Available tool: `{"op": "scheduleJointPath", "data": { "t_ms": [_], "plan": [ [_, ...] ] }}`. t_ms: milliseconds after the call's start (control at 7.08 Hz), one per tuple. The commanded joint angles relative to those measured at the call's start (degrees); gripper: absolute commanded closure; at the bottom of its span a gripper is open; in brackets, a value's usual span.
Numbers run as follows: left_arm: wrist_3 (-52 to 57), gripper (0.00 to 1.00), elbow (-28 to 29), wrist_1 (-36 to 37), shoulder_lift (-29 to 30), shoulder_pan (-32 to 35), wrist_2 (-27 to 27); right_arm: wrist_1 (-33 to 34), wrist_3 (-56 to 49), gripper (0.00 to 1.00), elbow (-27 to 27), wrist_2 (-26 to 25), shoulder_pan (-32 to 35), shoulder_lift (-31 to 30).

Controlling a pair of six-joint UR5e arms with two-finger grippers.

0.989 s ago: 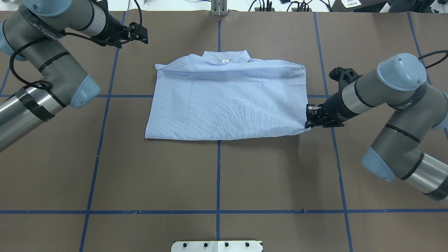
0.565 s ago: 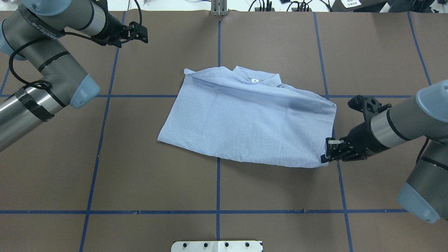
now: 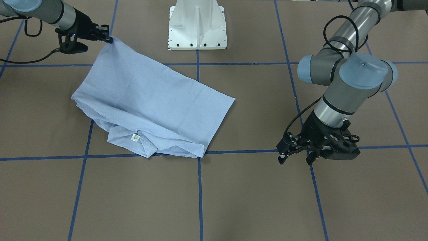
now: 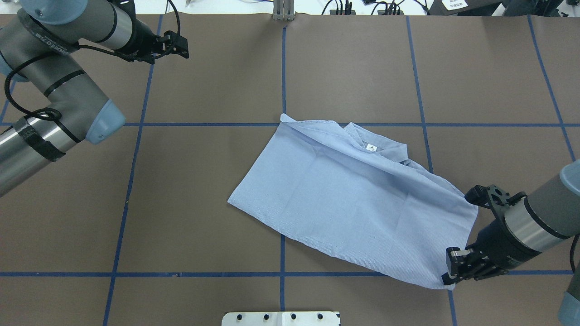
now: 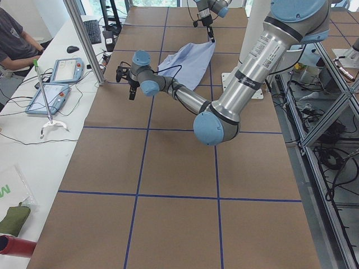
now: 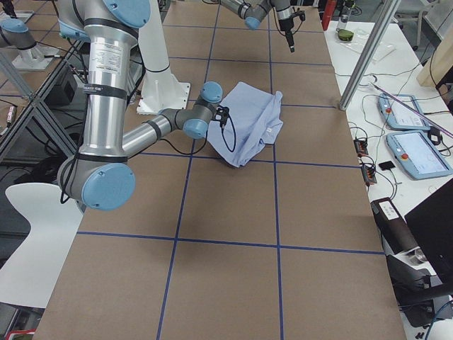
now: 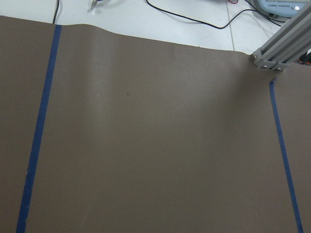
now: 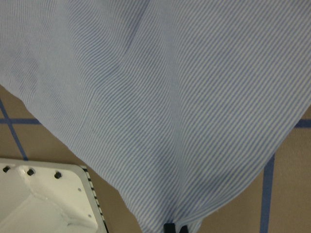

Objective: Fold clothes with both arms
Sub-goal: 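Drag the shirt corner with the right gripper toward the robot, rotating the shirt, then release the shirt and raise the right gripper while the left gripper moves toward the shirt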

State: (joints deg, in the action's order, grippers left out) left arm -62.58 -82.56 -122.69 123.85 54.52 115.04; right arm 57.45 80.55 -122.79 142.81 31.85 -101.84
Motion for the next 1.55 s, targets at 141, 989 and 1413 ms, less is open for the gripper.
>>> {"op": "scheduleJointPath", "data": {
  "t_ms": [141, 989, 1413],
  "plan": [
    [0.00, 0.01, -1.46, -0.09, -0.80, -0.03, 0.01, -0.06, 3.99, 0.10, -0.61, 3.53, -3.02, -1.00],
    [-27.36, 0.01, -18.77, -0.18, -8.02, -20.63, -6.71, -0.76, 3.56, 0.00, 3.69, -12.62, 11.56, 18.77],
    [-35.94, 0.01, -17.29, 4.61, -6.36, -30.76, -13.95, -0.76, 2.94, 0.00, 3.87, -13.17, 16.04, 22.12]
  ]
}}
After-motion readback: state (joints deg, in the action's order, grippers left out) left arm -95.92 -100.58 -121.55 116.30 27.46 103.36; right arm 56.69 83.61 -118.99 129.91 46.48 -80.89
